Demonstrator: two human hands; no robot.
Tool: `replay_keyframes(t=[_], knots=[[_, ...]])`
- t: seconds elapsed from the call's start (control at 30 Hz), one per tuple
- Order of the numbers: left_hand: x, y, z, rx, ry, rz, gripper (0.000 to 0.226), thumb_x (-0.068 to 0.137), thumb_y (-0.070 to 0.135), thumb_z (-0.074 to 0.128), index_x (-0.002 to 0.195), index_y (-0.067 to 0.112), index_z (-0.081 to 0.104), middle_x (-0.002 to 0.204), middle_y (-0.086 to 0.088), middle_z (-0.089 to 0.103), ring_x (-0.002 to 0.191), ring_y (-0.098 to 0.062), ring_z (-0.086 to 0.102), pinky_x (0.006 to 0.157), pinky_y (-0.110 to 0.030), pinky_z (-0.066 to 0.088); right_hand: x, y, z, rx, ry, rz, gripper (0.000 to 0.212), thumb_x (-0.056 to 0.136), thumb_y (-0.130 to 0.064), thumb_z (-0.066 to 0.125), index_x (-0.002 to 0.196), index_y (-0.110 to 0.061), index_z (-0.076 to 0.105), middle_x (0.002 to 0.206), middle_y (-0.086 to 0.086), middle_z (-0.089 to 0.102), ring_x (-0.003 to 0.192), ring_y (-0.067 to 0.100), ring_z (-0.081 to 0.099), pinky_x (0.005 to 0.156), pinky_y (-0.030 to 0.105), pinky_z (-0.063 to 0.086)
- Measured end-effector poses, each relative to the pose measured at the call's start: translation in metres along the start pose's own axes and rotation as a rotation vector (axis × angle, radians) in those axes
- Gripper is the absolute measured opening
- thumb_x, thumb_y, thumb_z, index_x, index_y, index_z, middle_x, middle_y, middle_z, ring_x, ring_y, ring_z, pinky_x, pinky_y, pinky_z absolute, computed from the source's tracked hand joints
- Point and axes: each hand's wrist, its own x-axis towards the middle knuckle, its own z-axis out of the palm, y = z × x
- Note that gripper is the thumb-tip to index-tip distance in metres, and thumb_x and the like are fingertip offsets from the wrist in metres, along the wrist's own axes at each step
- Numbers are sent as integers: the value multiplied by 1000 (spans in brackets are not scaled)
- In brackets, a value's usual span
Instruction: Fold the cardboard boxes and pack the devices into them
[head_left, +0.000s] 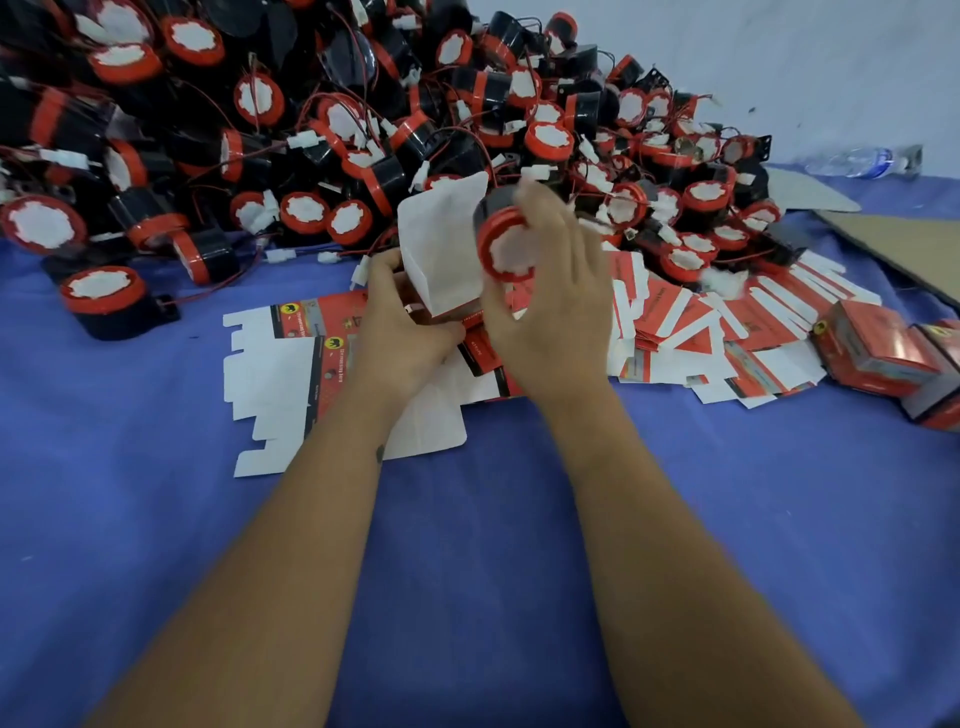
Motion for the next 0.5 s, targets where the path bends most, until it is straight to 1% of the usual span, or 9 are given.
replay_keyframes(t=[0.1,0.13,0.2,0.27,0.3,0.37,0.43,0.47,0.5], knots=[[0,2,0,-37,-20,-17,66,78,1,79,127,27,43,109,15,61,96,5,60,71,-12,53,-4,-7,5,24,-169,37,52,72,-1,67,123,-10,62,142,20,44,116,33,53,87,42,53],[0,2,-1,-42,-27,-20,65,79,2,79,129,26,44,108,14,61,96,3,61,70,-12,53,-3,-7,5,20,-202,35,53,72,0,66,123,-10,64,140,21,45,116,34,53,88,43,53],[0,3,0,-41,-32,-16,64,80,3,78,131,25,44,107,13,62,95,3,61,70,-12,53,-4,-7,5,17,-238,6,55,72,4,63,126,-9,64,132,18,54,118,35,51,96,42,48],[0,4,0,-33,-37,-3,63,82,1,76,133,22,44,108,12,62,94,3,61,73,-14,53,-4,-7,4,61,-297,20,59,73,5,61,130,-8,61,131,13,57,122,32,48,105,34,40],[0,4,0,-34,-45,2,62,83,-1,74,133,21,45,108,11,61,94,3,61,74,-15,54,-4,-9,4,103,-338,47,61,73,4,61,132,-8,58,132,11,57,124,29,47,107,29,36],[0,3,-1,-36,-64,9,60,84,-5,71,131,22,45,109,10,61,93,6,61,74,-15,53,-4,-11,3,171,-405,119,63,73,1,63,134,-8,53,133,7,57,126,24,46,107,20,32],[0,3,-2,-39,-71,12,60,85,-7,68,132,23,45,111,10,60,96,3,60,76,-16,54,-3,-10,2,193,-421,154,59,76,-4,68,133,-8,53,131,5,58,124,22,48,103,15,31],[0,3,-2,-42,-71,14,60,85,-8,67,131,24,45,111,10,60,98,3,60,77,-17,54,-3,-9,2,182,-419,153,57,78,-8,70,132,-8,53,131,5,59,123,22,49,104,17,32],[0,3,-2,-43,-67,18,61,85,-10,66,130,25,45,111,11,60,98,4,60,77,-16,54,-3,-9,1,164,-417,144,55,79,-13,72,132,-9,54,130,4,59,122,23,50,105,23,35]])
